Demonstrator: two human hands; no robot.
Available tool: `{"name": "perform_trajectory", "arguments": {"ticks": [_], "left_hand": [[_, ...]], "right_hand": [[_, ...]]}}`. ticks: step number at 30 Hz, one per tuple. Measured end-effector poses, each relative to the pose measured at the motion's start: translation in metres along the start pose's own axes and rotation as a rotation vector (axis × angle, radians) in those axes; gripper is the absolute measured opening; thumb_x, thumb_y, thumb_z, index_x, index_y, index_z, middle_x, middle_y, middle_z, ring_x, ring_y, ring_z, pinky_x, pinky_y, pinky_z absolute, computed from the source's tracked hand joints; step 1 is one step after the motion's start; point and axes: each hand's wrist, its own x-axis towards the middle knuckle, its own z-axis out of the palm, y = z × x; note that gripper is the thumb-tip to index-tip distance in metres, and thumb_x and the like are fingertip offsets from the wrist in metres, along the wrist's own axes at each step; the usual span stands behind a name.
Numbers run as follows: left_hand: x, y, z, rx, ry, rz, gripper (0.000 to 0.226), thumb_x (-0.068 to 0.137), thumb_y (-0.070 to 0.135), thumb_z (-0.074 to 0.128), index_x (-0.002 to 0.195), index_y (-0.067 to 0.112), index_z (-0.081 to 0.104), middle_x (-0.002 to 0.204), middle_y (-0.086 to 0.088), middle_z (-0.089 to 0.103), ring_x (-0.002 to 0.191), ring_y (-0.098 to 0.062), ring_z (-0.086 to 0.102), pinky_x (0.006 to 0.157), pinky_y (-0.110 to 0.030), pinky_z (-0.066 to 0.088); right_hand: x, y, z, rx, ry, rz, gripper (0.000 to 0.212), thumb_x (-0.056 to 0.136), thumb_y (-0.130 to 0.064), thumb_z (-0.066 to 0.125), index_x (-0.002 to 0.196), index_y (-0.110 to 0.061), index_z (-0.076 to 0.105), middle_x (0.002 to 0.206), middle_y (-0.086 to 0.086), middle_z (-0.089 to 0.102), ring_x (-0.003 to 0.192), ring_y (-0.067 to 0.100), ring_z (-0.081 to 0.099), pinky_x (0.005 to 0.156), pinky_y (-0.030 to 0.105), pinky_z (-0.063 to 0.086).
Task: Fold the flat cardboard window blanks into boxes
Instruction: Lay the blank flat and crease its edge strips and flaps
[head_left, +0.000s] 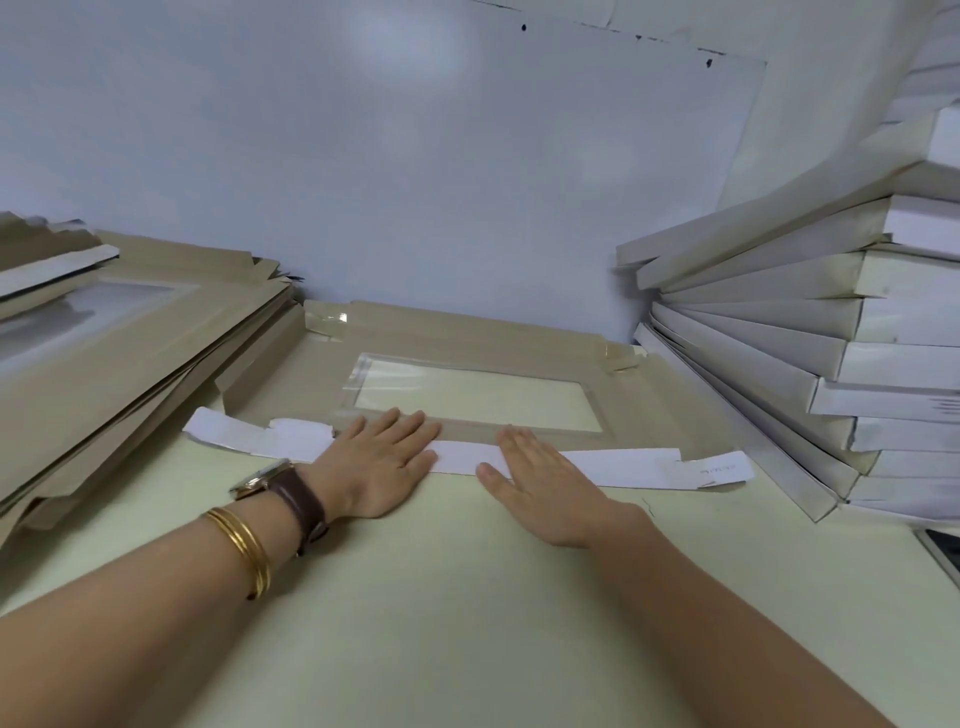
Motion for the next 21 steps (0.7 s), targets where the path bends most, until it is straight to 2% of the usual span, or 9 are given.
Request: {"name": "perform_trajectory", "arguments": {"ticks": [4, 6, 10, 12, 14, 16, 19, 21], "left_hand": [[-0.010, -0.020, -0.001, 0.030, 0.031, 0.021, 0.057, 0.102, 0.049, 0.011, 0.154, 0.028, 0.003, 0.162, 0.006, -0.001, 0.149, -0.014, -0.004, 0.115, -0.026, -0.008], [-0.012, -0.022, 0.002, 0.062, 0.067, 0.014, 0.058, 0.101, 0.051, 0.010, 0.154, 0.029, 0.004, 0.162, 0.009, 0.001, 0.148, -0.012, -0.003, 0.117, -0.031, -0.008], [-0.014, -0.027, 0.004, 0.090, 0.086, -0.058, 0.062, 0.096, 0.060, 0.007, 0.154, 0.036, 0.003, 0.160, 0.017, 0.000, 0.148, -0.009, -0.009, 0.113, -0.047, -0.022], [-0.015, -0.034, 0.003, 0.072, 0.081, -0.071, 0.063, 0.094, 0.064, 0.008, 0.153, 0.039, 0.003, 0.160, 0.017, -0.001, 0.147, -0.011, -0.013, 0.115, -0.048, -0.017], [-0.018, -0.044, 0.000, 0.022, 0.078, -0.079, 0.063, 0.094, 0.064, 0.011, 0.152, 0.042, 0.004, 0.161, 0.014, -0.006, 0.146, -0.013, -0.019, 0.119, -0.043, -0.007], [-0.021, -0.054, -0.002, -0.018, 0.078, -0.088, 0.062, 0.095, 0.063, 0.015, 0.151, 0.041, 0.001, 0.160, 0.010, -0.012, 0.146, -0.015, -0.021, 0.120, -0.037, -0.004], [-0.026, -0.064, -0.007, -0.130, 0.054, -0.112, 0.066, 0.097, 0.060, 0.021, 0.149, 0.039, -0.013, 0.161, 0.005, -0.013, 0.148, -0.014, -0.010, 0.118, -0.028, -0.003], [-0.026, -0.067, -0.010, -0.171, 0.050, -0.137, 0.066, 0.099, 0.054, 0.022, 0.150, 0.033, -0.014, 0.162, 0.002, -0.009, 0.149, -0.013, -0.004, 0.117, -0.026, -0.001]], "right_hand": [[-0.012, 0.038, -0.007, -0.007, 0.009, 0.062, 0.073, 0.099, -0.059, 0.016, 0.155, -0.015, 0.001, 0.163, -0.002, -0.006, 0.148, 0.009, -0.008, 0.115, 0.024, -0.006], [-0.019, 0.056, -0.010, -0.014, 0.029, 0.094, 0.072, 0.099, -0.058, 0.018, 0.155, -0.015, 0.003, 0.163, -0.001, -0.003, 0.149, 0.009, -0.006, 0.115, 0.023, -0.004], [-0.035, 0.090, -0.017, -0.034, 0.045, 0.164, 0.071, 0.099, -0.058, 0.019, 0.156, -0.017, 0.006, 0.163, -0.003, 0.001, 0.149, 0.010, -0.003, 0.116, 0.025, 0.000], [-0.041, 0.102, -0.020, -0.034, 0.037, 0.200, 0.071, 0.099, -0.058, 0.018, 0.156, -0.017, 0.005, 0.163, -0.004, 0.000, 0.149, 0.009, -0.004, 0.117, 0.026, 0.000], [-0.045, 0.111, -0.022, -0.027, 0.037, 0.226, 0.071, 0.099, -0.058, 0.018, 0.156, -0.017, 0.004, 0.163, -0.005, -0.001, 0.148, 0.008, -0.005, 0.117, 0.025, -0.001], [-0.047, 0.118, -0.023, -0.013, 0.040, 0.243, 0.071, 0.099, -0.057, 0.019, 0.156, -0.018, 0.004, 0.163, -0.006, -0.002, 0.148, 0.007, -0.005, 0.115, 0.023, -0.001], [-0.051, 0.127, -0.024, 0.001, 0.038, 0.272, 0.072, 0.098, -0.059, 0.018, 0.156, -0.018, 0.003, 0.163, -0.006, -0.003, 0.148, 0.007, -0.006, 0.115, 0.023, -0.001], [-0.054, 0.133, -0.025, -0.014, 0.042, 0.295, 0.075, 0.096, -0.061, 0.017, 0.155, -0.018, 0.002, 0.163, -0.006, -0.003, 0.148, 0.007, -0.005, 0.117, 0.026, 0.000]]}}
